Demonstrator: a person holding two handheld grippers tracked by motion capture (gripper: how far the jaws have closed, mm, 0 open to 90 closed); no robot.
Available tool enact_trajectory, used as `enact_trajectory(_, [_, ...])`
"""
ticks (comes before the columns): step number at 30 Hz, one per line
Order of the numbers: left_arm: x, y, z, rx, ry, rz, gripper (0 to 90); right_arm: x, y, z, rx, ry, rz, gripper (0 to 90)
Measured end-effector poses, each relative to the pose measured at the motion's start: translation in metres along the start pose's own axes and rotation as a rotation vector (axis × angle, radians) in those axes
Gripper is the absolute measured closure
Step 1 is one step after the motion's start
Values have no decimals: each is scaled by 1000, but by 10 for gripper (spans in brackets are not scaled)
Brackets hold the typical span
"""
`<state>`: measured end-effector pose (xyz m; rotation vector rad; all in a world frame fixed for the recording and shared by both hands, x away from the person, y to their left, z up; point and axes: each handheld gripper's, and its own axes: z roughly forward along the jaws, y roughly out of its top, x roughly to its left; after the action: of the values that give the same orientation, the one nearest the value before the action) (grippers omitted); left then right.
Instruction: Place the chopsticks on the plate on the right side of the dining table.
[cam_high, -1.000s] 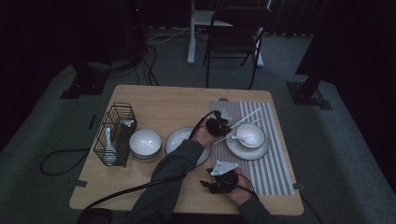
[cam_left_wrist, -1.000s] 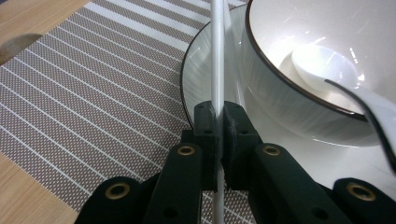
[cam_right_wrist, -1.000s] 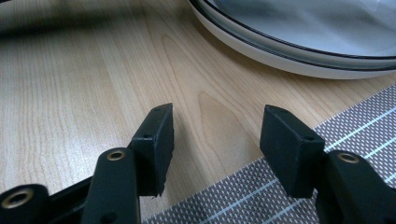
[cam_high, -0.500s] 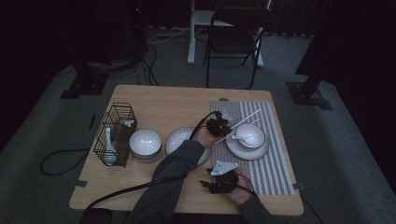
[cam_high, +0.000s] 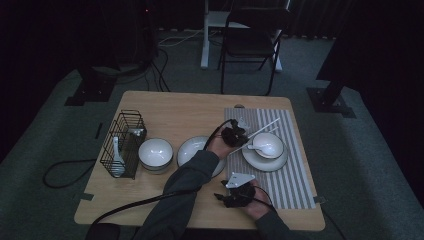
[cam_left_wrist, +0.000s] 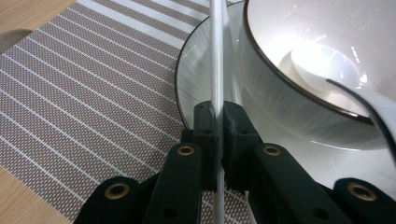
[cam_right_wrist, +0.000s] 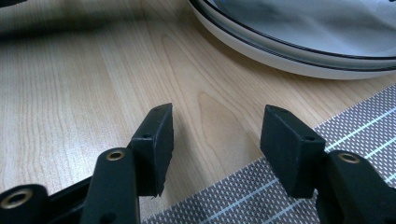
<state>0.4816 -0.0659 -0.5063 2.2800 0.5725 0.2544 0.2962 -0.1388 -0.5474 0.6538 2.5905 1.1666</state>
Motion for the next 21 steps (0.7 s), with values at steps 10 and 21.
enact_trajectory(10, [-1,0,2,7,-9,-2,858,0,0,0,0,0,0,441])
enact_trajectory(21, [-1,1,5,19,-10,-6,858,0,0,0,0,1,1,440])
